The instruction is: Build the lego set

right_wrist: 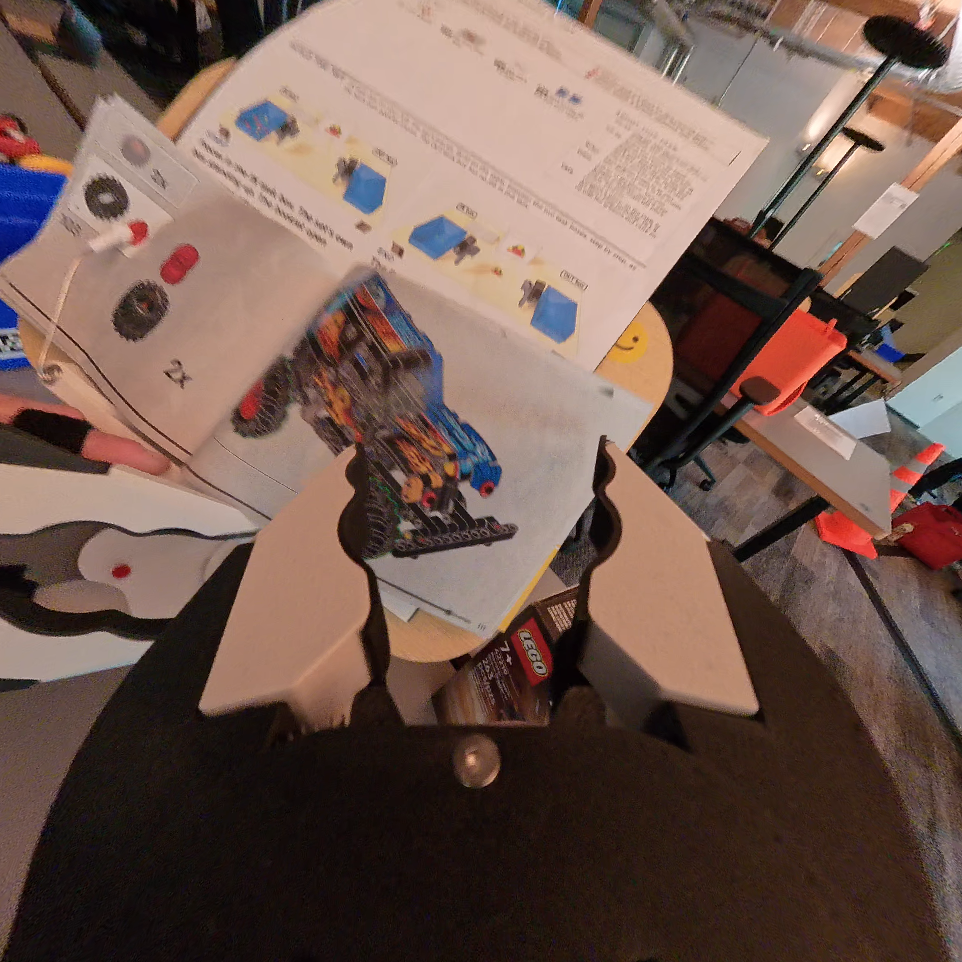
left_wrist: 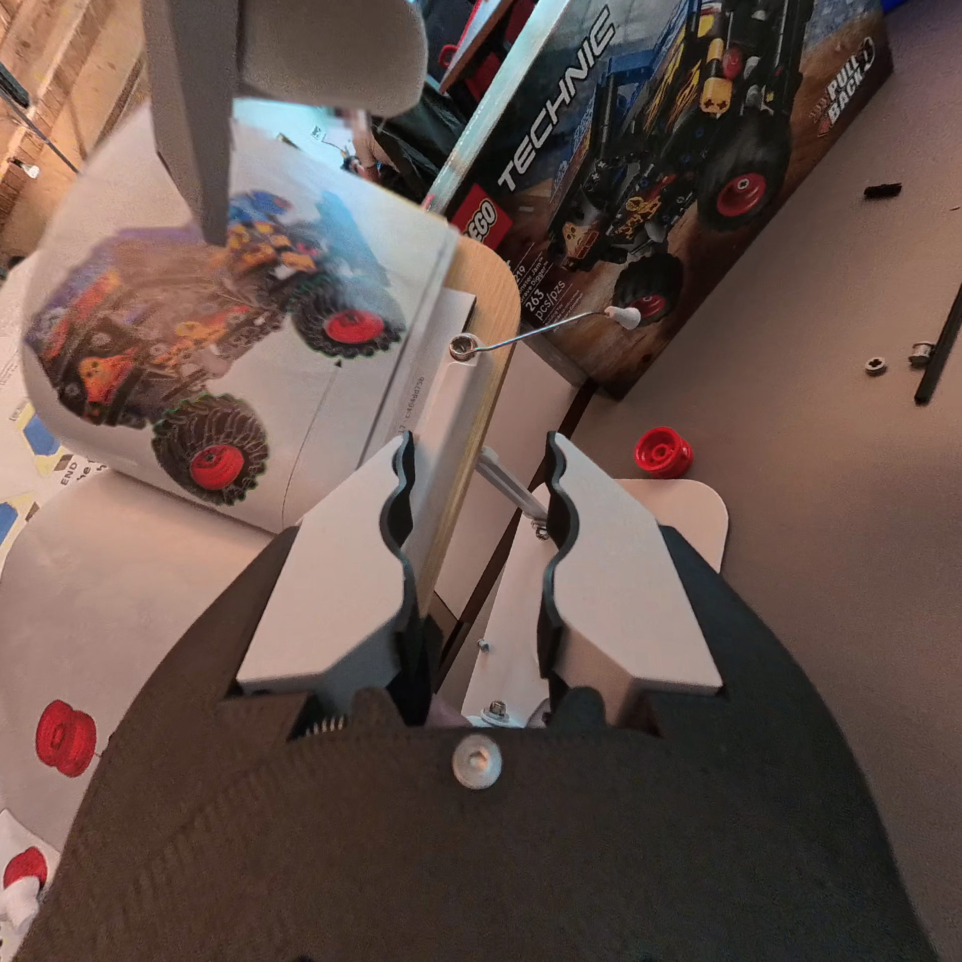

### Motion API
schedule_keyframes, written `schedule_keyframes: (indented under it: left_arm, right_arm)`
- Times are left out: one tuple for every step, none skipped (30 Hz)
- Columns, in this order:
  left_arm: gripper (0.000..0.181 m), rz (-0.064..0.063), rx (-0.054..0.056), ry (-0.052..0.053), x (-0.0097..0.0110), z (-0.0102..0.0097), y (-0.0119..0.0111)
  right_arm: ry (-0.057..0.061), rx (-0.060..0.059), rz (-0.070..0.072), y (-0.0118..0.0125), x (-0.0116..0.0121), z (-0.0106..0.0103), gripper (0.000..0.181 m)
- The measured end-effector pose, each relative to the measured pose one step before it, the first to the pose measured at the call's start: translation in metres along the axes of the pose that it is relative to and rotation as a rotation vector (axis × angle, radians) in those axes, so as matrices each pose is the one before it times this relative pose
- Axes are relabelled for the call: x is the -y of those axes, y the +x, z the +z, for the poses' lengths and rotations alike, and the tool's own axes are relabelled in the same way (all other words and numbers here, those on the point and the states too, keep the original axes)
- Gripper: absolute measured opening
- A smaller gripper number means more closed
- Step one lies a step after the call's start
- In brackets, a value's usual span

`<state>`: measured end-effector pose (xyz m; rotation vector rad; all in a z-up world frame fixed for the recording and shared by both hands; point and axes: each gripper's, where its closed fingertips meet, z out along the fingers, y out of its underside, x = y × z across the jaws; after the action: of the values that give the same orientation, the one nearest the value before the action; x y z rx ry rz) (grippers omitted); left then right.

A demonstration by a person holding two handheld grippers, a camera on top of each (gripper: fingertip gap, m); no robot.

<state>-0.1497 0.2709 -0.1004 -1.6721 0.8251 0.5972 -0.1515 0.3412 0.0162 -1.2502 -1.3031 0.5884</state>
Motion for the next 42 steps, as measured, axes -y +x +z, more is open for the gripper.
schedule_keyframes:
  left_arm:
    - [0.05,-0.0014,-0.0063,-0.0027,0.00007,0.00001,0.00074]
    - [0.051,0.0016,-0.0045,-0.0007,0.0,-0.0003,0.00041]
    - [0.051,0.0012,-0.0043,0.0012,0.00002,-0.00027,0.00025]
    - [0.053,0.0015,-0.0135,0.0054,0.00066,-0.00052,0.00149]
    - [0.055,0.0046,-0.0193,0.0125,0.00164,-0.00167,0.00225]
    - [0.051,0.0115,-0.0119,0.0287,0.00419,-0.00375,0.00071]
    - [0.046,0.0022,0.0023,0.0285,0.00418,-0.00471,-0.00253]
    - [0.045,-0.009,-0.0194,0.028,0.00414,-0.00488,-0.00029]
    - [0.046,-0.0055,-0.0256,0.0356,0.00503,-0.00584,0.00072]
    - [0.044,-0.0001,-0.0032,0.0269,0.00378,-0.00671,-0.00278]
    - [0.036,-0.0071,0.0164,0.0146,0.00206,-0.00623,-0.00672]
    - [0.026,-0.0227,0.0273,0.016,0.00251,-0.00516,-0.00907]
    - [0.023,-0.0327,0.0272,0.0256,0.0042,-0.00411,-0.00825]
    - [0.026,-0.0146,0.0048,0.0488,0.00774,-0.00459,-0.00263]
    - [0.021,0.0087,-0.014,0.0595,0.00855,-0.00503,0.00209]
    - [0.021,0.0091,-0.0392,0.0161,0.00231,-0.0024,0.00542]
    - [0.022,0.0103,-0.0645,-0.0091,-0.00101,-0.0016,0.00894]
    - [0.023,0.0092,-0.0739,-0.0079,-0.00043,-0.0022,0.01076]
    - [0.026,0.0047,-0.0472,-0.0062,0.00018,-0.00252,0.0067]
    - [0.028,0.0024,-0.0298,-0.0037,0.00069,-0.00365,0.00311]
    - [0.028,-0.0042,-0.0085,0.0027,0.00146,-0.00538,-0.00171]
    - [0.028,-0.0207,0.0092,0.009,0.00196,-0.00775,-0.00669]
    - [0.029,-0.0279,0.0168,0.0101,0.00161,-0.01001,-0.00963]
    - [0.029,-0.0265,0.0466,-0.0029,-0.00114,-0.01146,-0.01554]
    - [0.03,-0.0312,0.0788,-0.0211,-0.0048,-0.01191,-0.02217]
    - [0.032,-0.0461,0.09,-0.0314,-0.00745,-0.01088,-0.02541]
    - [0.037,-0.0514,0.0501,-0.0321,-0.00837,-0.00886,-0.01979]
    - [0.04,-0.0393,0.0326,-0.0299,-0.00841,-0.00743,-0.01522]
    - [0.037,-0.0145,0.0249,-0.0278,-0.00866,-0.00542,-0.01098]
    - [0.029,0.0104,-0.006,-0.0336,-0.01008,-0.00242,-0.00263]
    - [0.031,0.0238,-0.003,-0.0487,-0.01221,0.00101,-0.00046]
    - [0.032,0.0339,0.0229,-0.0412,-0.01027,0.00344,-0.0023]
    - [0.033,0.0254,0.0103,-0.0264,-0.00667,0.00444,0.00059]
    - [0.035,0.0099,-0.0106,-0.014,-0.00301,0.00409,0.00378]
    - [0.032,-0.0013,-0.0124,-0.0187,-0.00245,0.00352,0.00348]
    - [0.031,0.0,-0.0236,-0.024,-0.00318,0.00331,0.00518]
    - [0.029,0.0027,-0.0298,-0.0276,-0.00463,0.00287,0.00651]
    - [0.028,0.0073,-0.0194,-0.0405,-0.00678,0.00258,0.00447]
    - [0.026,0.0074,-0.0037,-0.043,-0.00721,0.00218,0.00117]
    - [0.024,-0.0074,-0.0146,-0.0283,-0.0055,0.00133,0.0017]
    - [0.022,-0.0244,-0.0099,0.0011,-0.00072,-0.00032,-0.00022]
    - [0.018,-0.0225,-0.004,-0.0024,-0.00028,-0.00118,-0.00125]
  right_arm:
    - [-0.0292,0.0091,-0.0071,0.00166,-0.00527,0.00515,0.087]
    - [-0.0218,0.0055,-0.0034,0.00209,-0.00476,0.00534,0.088]
    - [-0.0108,0.0087,-0.0013,0.00128,-0.00355,0.00494,0.086]
    - [-0.0175,0.0042,-0.005,0.00182,-0.00461,0.00477,0.084]
    - [-0.0273,-0.0061,-0.012,0.00291,-0.00564,0.00356,0.078]
    - [-0.0192,-0.0045,-0.0112,0.00225,-0.00409,0.00162,0.067]
    - [0.0052,0.0061,0.0007,-0.00002,-0.00075,0.00005,0.055]
    - [0.0205,0.0095,0.013,-0.00114,0.00126,-0.00039,0.051]
    - [0.0121,0.0024,0.013,-0.00078,0.0001,-0.00024,0.051]
    - [-0.0016,0.0006,0.0016,-0.00136,-0.00179,0.00018,0.05]
    - [-0.0063,0.0038,-0.0064,-0.0025,-0.0025,0.00079,0.05]
    - [-0.0058,0.0055,-0.0068,-0.00311,-0.00226,0.00146,0.052]
    - [-0.0077,0.008,-0.0064,-0.00289,-0.00211,0.00155,0.056]
    - [-0.0084,0.0036,-0.0034,-0.00162,-0.00146,0.00104,0.06]
    - [-0.0041,-0.001,0.0025,-0.00006,-0.00053,0.00013,0.063]
    - [0.0011,-0.0036,0.0063,0.0009,0.00072,-0.0008,0.066]
    - [0.0063,-0.0056,0.0048,0.00124,0.00173,-0.0016,0.069]
    - [0.0099,-0.0022,0.0029,0.00055,0.00238,-0.00238,0.069]
    - [0.0066,-0.0059,0.0016,0.00069,0.0025,-0.00295,0.069]
    - [0.0029,-0.0222,-0.0054,0.00252,0.00277,-0.00391,0.069]
    - [0.0084,-0.0301,-0.0138,0.00281,0.00484,-0.00498,0.069]
    - [0.0162,-0.0203,-0.0198,-0.00003,0.00765,-0.00542,0.068]
    - [0.0205,-0.0159,-0.0273,-0.00266,0.01052,-0.00603,0.068]
    - [0.0258,-0.0185,-0.0433,-0.00428,0.01346,-0.00637,0.067]
    - [0.0272,-0.0238,-0.063,-0.00513,0.01561,-0.00654,0.064]
    - [0.0234,-0.0258,-0.0701,-0.0054,0.01638,-0.00558,0.062]
    - [0.0179,-0.0031,-0.0556,-0.00808,0.01616,-0.00385,0.06]
    - [0.023,0.0215,-0.0279,-0.01123,0.01714,-0.00243,0.056]
    - [0.037,0.0386,-0.005,-0.01413,0.01813,-0.0007,0.052]
    - [0.0278,0.0569,0.0063,-0.01697,0.01529,0.00259,0.049]
    - [-0.0048,0.057,0.006,-0.0167,0.00841,0.00643,0.049]
    - [-0.0334,0.056,-0.008,-0.0163,0.00176,0.00923,0.049]
    - [-0.0458,0.0509,-0.0248,-0.01506,-0.00265,0.01077,0.052]
    - [-0.0485,0.0182,-0.0388,-0.00893,-0.00533,0.01116,0.051]
    - [-0.0486,-0.0134,-0.0467,-0.00225,-0.00806,0.01057,0.046]
    - [-0.047,-0.0153,-0.0333,0.00045,-0.01083,0.00981,0.042]
    - [-0.0468,-0.0038,0.0007,0.002,-0.01319,0.00907,0.043]
    - [-0.0426,0.0102,0.0227,0.00222,-0.0136,0.00727,0.044]
    - [-0.0294,0.0184,0.0146,0.00149,-0.01184,0.00476,0.045]
    - [-0.0147,0.0099,-0.0035,0.00224,-0.00919,0.00271,0.046]
    - [-0.004,0.0042,-0.0062,0.00282,-0.00715,0.00136,0.044]
    - [0.0044,0.0132,0.0093,0.00217,-0.00483,0.00053,0.045]
